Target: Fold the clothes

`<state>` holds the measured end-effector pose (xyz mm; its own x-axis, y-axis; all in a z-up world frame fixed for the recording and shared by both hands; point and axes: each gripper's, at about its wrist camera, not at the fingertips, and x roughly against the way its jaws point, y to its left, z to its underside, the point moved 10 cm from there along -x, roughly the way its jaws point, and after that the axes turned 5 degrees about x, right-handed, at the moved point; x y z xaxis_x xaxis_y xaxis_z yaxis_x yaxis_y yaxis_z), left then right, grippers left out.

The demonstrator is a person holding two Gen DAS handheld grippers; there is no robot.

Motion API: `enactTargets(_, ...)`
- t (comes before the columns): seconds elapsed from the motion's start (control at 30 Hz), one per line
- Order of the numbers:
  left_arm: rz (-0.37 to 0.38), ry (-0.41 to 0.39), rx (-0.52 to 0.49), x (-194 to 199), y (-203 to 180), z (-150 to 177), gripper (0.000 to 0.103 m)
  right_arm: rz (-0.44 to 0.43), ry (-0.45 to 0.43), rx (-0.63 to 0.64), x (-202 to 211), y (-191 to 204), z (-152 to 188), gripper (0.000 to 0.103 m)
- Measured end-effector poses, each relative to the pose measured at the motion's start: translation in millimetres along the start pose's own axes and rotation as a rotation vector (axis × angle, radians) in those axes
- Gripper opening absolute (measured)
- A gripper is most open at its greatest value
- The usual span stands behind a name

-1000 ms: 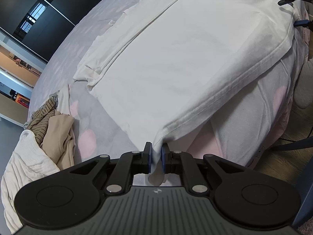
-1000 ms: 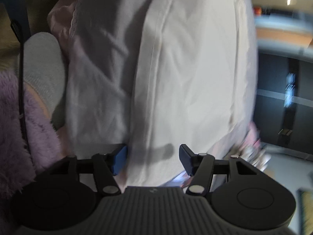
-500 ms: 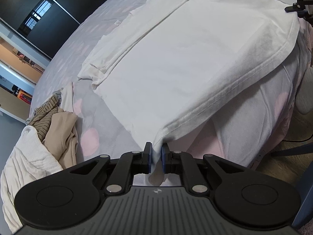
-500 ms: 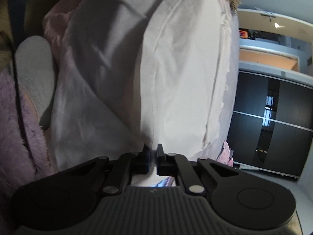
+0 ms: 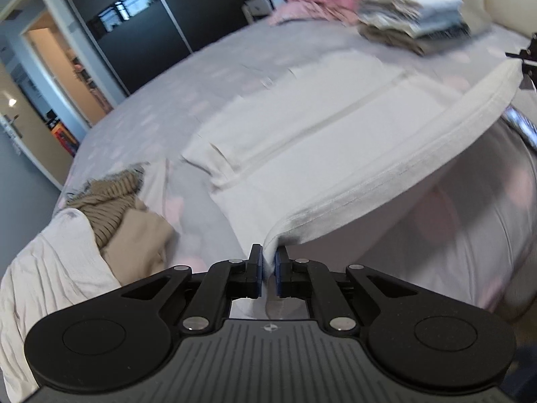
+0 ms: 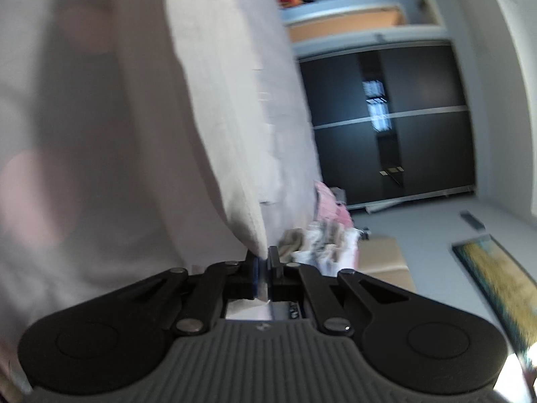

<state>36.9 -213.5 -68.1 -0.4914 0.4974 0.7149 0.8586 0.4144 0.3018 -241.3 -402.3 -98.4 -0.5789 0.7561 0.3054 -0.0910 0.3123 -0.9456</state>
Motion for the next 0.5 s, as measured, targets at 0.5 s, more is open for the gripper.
enactTargets(0.5,-0.107,-0.048,0.003,-70,79,-142,0.004,0.015,-0.007,-0.149,-135,-117,-48,0.004)
